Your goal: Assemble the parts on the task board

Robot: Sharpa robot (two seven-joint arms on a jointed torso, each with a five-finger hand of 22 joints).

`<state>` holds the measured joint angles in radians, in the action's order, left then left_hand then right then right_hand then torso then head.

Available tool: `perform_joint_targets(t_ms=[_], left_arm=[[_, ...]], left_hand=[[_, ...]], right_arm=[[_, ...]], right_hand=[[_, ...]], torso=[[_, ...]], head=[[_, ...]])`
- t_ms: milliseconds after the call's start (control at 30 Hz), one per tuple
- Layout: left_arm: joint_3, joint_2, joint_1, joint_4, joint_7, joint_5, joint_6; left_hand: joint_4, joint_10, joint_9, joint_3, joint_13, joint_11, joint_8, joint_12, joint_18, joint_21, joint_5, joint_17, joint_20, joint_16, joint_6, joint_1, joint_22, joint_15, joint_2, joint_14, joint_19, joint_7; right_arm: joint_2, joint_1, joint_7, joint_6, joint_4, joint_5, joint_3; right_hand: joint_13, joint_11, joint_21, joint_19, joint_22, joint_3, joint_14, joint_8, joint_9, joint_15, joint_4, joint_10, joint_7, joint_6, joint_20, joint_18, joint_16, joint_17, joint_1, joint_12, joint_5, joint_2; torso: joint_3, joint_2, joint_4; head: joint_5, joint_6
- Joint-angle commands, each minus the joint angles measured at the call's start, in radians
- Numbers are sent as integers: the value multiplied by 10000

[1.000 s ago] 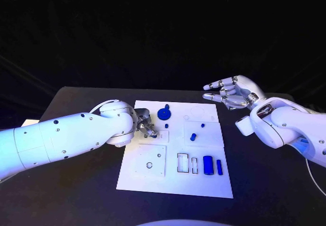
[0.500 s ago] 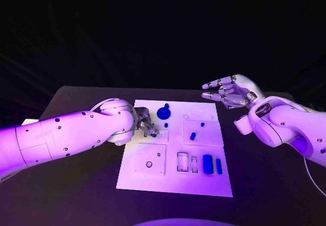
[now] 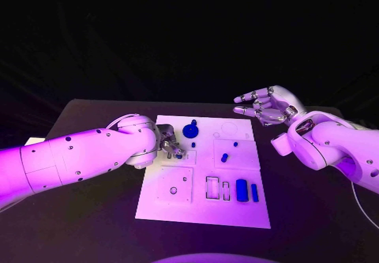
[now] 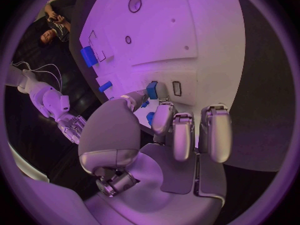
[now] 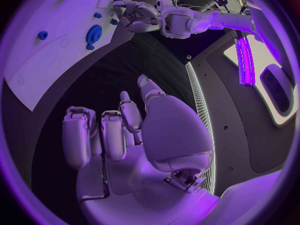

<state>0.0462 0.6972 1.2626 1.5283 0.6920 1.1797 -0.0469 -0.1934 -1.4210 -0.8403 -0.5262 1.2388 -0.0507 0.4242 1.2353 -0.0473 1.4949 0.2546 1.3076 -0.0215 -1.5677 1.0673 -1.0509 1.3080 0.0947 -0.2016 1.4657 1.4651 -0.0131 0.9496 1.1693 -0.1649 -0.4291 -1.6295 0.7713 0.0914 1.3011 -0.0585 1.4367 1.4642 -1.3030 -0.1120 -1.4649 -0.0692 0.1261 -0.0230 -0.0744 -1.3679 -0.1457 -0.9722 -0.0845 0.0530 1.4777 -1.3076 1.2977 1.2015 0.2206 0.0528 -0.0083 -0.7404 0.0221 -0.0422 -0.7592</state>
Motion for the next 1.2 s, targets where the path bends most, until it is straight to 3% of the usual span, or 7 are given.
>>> perform_joint_targets(t_ms=[33, 367, 467, 667, 967, 1200], left_arm=[[44, -42, -58, 3, 343, -139, -159], [42, -33, -58, -35, 389, -166, -295], [40, -3, -58, -31, 395, -168, -319], [24, 69, -58, -10, 411, -169, -255], [-32, 245, -58, 134, 370, -171, 41], [-361, 572, 14, 442, 120, -921, 304]], left_hand=[[-33, -73, -18, 81, 9, -25, 8, 36, 199, 52, -2, 2631, 94, -31, 83, 147, 1484, 67, -6, 1051, 474, 18], [-596, -91, -217, 1131, -63, -61, 138, -14, 220, 97, 8, 2631, 122, -31, 226, 449, 1578, 89, -76, 1051, 525, 68], [-879, -112, -338, 1992, -70, -89, 231, -1, 225, 106, 25, 2631, 138, -31, 273, 364, 1605, 111, 43, 1051, 539, 103], [-976, -133, -478, 3278, -65, -102, 316, 27, 233, 118, 16, 2631, 158, -31, 263, 423, 1648, 126, 379, 1051, 560, 117], [-990, -136, -575, 4062, -91, -110, 387, 21, 235, 118, -1, 2631, 167, -31, 262, 621, 1666, 133, 671, 1051, 568, 128], [-981, 44, -603, 4925, -308, -39, 286, -202, 162, -100, -6, 2631, 156, -31, -65, 736, 1372, 103, 808, 1051, 412, 27]], right_arm=[[-5, -5, -82, 104, -2, -27, 1], [23, -5, -122, 118, -16, -116, 1], [23, -5, -140, 125, -4, -199, 1], [28, -5, -158, 120, 2, -251, 1], [26, -5, -156, 122, 31, -266, 0], [4, -8, -154, 129, 122, -273, -5]], right_hand=[[-14, 11, -54, -91, 38, 46, -682, -16, 0, 33, -30, 50, -4, -64, 12, 27, -44, -974, -23, -46, -43, -79], [-109, 4, -161, -168, 222, 148, -635, 4, -12, 38, -111, 120, -9, -31, 8, 63, -174, -785, -156, -159, 69, -45], [-186, 3, -253, -235, 378, 188, -599, 10, -17, 38, -136, 179, -9, -14, 9, 94, -275, -642, -193, -256, 156, -39], [-243, 2, -297, -261, 443, 244, -586, 9, -20, 36, -175, 220, -8, -10, 9, 106, -320, -592, -257, -323, 200, -29], [-286, 4, -342, -292, 517, 272, -572, 8, -21, 36, -194, 250, -7, -8, 10, 120, -365, -530, -287, -375, 222, -30], [-323, 8, -375, -311, 566, 277, -563, 7, -22, 32, -192, 277, -4, -7, 13, 129, -400, -490, -274, -419, 281, -51]], torso=[[-2, -1, -5], [1, 6, 5], [-11, 11, 11], [-8, 5, 7], [-14, 8, 5], [-15, 17, 12]], head=[[-1, -10], [22, -27], [28, -29], [26, -36], [35, -36], [47, 24]])
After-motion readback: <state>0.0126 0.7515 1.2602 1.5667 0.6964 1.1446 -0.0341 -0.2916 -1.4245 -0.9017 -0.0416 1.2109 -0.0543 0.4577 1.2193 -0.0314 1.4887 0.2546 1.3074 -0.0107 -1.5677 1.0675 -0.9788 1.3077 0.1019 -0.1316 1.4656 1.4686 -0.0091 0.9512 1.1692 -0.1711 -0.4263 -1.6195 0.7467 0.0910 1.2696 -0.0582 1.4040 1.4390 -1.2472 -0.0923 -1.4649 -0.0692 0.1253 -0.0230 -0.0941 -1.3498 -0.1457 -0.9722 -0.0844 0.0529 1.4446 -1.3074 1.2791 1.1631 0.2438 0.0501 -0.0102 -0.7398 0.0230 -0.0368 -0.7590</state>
